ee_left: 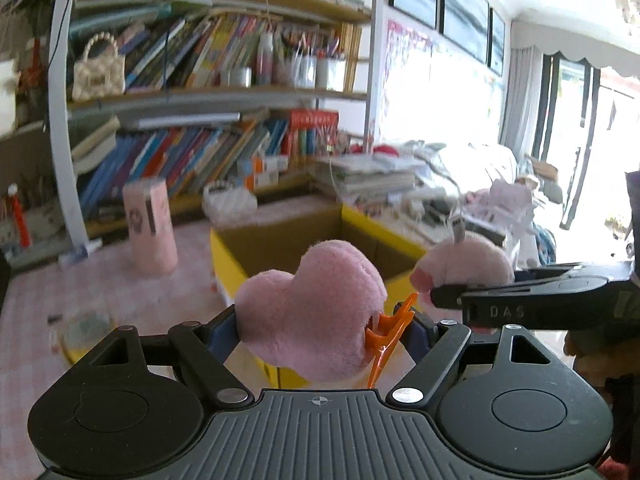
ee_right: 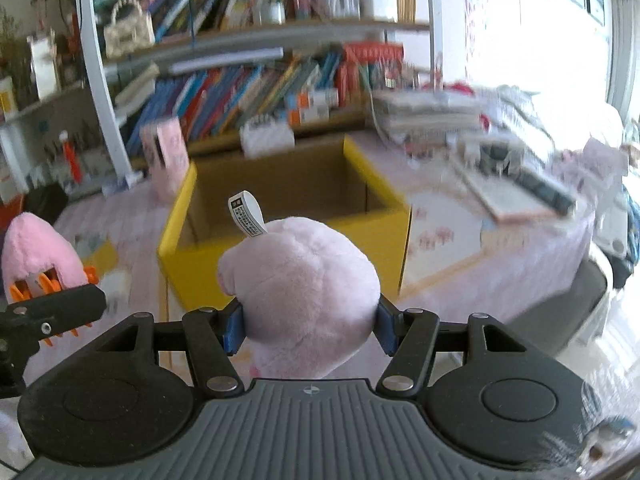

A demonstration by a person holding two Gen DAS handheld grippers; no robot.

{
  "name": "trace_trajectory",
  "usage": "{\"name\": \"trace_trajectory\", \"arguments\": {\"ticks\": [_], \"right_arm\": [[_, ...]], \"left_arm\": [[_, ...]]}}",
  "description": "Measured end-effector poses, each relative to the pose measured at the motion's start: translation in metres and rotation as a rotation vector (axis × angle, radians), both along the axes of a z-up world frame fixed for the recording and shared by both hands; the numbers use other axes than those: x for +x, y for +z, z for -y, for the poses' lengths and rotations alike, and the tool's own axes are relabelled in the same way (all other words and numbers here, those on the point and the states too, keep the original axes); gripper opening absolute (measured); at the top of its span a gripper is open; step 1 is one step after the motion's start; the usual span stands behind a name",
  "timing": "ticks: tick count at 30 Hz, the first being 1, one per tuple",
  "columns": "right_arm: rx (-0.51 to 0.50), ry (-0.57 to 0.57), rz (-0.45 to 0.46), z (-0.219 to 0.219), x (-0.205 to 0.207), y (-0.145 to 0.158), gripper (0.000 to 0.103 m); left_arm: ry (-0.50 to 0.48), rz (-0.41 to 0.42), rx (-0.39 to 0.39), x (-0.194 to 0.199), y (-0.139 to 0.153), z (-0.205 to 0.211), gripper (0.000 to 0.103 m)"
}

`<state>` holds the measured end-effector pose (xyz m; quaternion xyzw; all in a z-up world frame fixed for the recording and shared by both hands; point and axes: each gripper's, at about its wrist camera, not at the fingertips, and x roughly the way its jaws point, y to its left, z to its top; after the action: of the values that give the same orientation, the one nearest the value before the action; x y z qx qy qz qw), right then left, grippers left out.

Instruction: Organize objects

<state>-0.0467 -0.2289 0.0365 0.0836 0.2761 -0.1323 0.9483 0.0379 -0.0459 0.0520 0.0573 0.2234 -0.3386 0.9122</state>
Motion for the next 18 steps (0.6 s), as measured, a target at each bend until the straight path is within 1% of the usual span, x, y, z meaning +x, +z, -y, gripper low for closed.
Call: {"name": "trace_trajectory", "arguments": {"ticks": [4, 8, 12, 18], "right_arm": [[-0.037, 0.018, 0.073, 0.018, 0.019, 0.023, 0.058], [-0.058, 0.045, 0.11, 0.035, 0.046, 0.034, 0.058], [-0.066, 0.08, 0.111, 0.049, 0.073, 0.032, 0.058], [-0.078, 0.16, 0.083, 0.059, 0.112, 0.02, 0.058]], "left_arm": [[0.01, 0.027, -0.006, 0.019, 0.005, 0.017, 0.082], [0.033, 0.026, 0.004, 0.039, 0.001, 0.036, 0.082], [0.061, 0.012, 0.025, 0.057, -0.008, 0.055, 0.082], [0.104, -0.02, 0.068, 0.08, -0.024, 0.075, 0.082]]}}
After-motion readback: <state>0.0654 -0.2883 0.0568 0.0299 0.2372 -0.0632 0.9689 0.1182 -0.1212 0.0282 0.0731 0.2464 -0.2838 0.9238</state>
